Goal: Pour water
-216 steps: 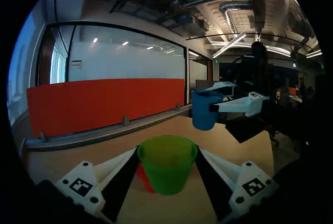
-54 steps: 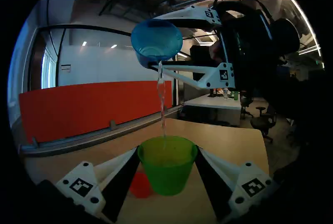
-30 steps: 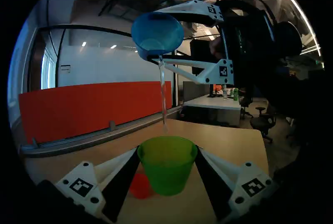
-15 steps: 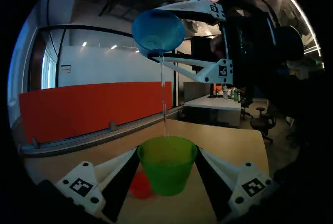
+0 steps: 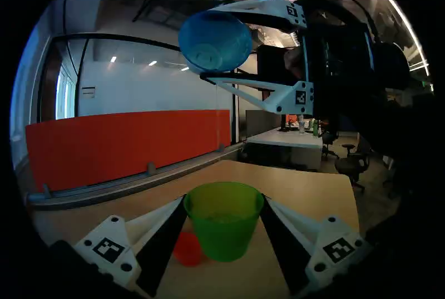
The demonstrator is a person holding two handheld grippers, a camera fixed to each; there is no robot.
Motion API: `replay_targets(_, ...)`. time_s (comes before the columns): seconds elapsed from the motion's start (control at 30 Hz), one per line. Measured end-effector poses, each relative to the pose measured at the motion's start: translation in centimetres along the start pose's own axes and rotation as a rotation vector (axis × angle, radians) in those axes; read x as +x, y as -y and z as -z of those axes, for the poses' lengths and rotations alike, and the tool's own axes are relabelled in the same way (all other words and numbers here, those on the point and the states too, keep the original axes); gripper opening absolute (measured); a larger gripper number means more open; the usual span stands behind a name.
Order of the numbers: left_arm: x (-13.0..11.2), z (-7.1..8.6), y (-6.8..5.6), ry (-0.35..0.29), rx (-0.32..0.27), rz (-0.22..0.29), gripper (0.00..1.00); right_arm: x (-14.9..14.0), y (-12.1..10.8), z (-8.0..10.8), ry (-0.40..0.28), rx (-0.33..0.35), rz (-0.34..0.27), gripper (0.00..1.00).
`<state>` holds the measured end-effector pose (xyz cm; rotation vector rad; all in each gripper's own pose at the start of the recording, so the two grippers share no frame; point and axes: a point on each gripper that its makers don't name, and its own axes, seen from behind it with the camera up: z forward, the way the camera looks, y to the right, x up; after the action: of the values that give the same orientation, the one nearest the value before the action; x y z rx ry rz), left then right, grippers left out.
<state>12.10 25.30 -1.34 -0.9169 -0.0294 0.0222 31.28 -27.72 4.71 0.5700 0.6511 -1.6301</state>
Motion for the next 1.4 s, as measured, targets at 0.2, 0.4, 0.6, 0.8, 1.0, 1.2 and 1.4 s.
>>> replay_targets(0.2, 0.1, 0.0, -0.2, 0.0, -0.001, -0.004, 0.88, -0.1, -0.1, 0.2, -0.002, -0.002, -0.009, 0.91)
replay_targets(0.4, 0.2, 0.1, -0.1, 0.0, 0.001, -0.005, 0.88, -0.7, 0.3, 0.4, 0.001, 0.001, -0.051, 0.91)
replay_targets(0.6, 0.3, 0.2, -0.2, -0.003, 0.0, -0.008, 0.88, -1.1, 0.6, 0.9, -0.01, 0.003, -0.214, 0.91)
replay_targets(0.8, 0.5, 0.3, -0.1, -0.005, 0.004, -0.013, 0.88, -1.3, 0.8, 1.6, -0.02, 0.002, -0.438, 0.91)
replay_targets(1.0, 0.6, 0.6, -0.1, -0.008, 0.007, -0.013, 0.88, -1.2, 1.5, 2.2, -0.024, 0.008, -0.684, 0.91)
replay_targets(1.2, 0.7, 0.7, 0.0, -0.009, 0.009, -0.016, 0.88, -0.1, 2.4, 2.6, -0.036, 0.037, -0.96, 0.91)
replay_targets(1.4, 0.8, 0.7, 0.1, -0.009, 0.012, -0.018, 0.88, 0.8, 2.8, 2.8, -0.052, 0.074, -1.233, 0.91)
